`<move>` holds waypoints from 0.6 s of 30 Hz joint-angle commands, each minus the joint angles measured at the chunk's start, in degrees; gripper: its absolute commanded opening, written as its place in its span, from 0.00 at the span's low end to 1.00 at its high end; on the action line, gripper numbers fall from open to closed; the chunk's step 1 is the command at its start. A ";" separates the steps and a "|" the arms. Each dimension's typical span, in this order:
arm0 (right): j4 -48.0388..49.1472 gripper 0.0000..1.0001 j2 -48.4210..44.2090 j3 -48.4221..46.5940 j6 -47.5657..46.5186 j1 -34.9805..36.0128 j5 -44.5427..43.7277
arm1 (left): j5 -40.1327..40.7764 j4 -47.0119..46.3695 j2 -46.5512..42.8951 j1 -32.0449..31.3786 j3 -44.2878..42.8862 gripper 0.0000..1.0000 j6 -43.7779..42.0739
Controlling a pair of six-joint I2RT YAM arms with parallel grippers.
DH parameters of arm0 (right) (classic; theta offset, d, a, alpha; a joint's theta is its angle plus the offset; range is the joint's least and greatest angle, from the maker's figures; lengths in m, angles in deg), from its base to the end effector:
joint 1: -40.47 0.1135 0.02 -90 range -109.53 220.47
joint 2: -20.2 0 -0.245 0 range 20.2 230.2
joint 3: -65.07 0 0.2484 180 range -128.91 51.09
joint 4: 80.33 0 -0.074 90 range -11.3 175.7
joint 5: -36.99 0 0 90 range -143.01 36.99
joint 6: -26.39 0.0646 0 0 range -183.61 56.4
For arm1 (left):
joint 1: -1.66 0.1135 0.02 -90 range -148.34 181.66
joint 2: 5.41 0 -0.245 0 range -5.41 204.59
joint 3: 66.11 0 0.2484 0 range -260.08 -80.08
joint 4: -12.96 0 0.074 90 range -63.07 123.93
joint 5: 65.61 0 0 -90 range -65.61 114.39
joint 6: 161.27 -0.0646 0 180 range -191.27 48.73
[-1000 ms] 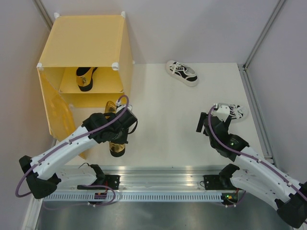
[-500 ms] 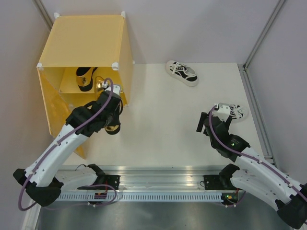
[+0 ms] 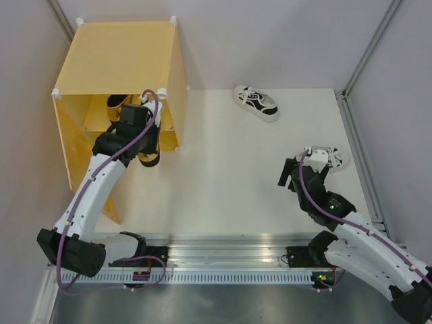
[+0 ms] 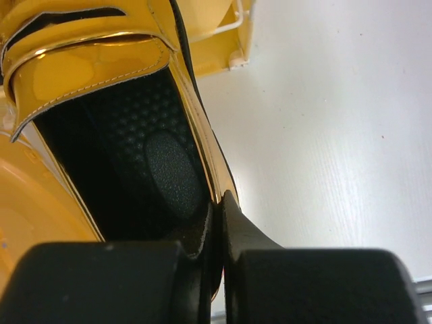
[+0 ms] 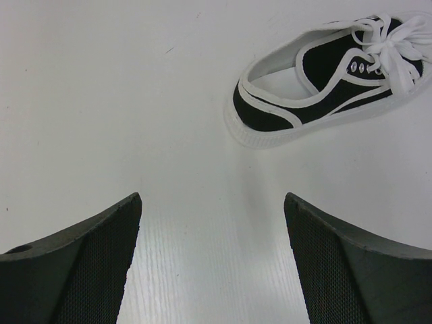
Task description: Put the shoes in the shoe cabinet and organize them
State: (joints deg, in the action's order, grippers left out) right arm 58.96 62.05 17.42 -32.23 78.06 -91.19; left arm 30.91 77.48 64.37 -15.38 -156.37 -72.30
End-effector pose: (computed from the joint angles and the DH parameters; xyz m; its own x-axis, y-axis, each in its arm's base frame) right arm 0.1725 0.0824 0.2307 -0.4277 0.1873 -0.8843 0.1697 0.9775 0.1250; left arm 0.2578 -0.0713 0.3343 -0.6607 0.2212 -0.7173 0.2250 0.9700 0.0918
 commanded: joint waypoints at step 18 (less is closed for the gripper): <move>0.64 0.90 -0.71 0.71 -0.79 -0.14 2.14 | -3.18 -21.98 5.45 8.51 -1.75 0.02 -18.56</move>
State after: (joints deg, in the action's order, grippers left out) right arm 58.89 61.87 17.99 -32.51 78.06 -89.77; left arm 28.22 65.22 69.42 -8.27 -156.07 -86.07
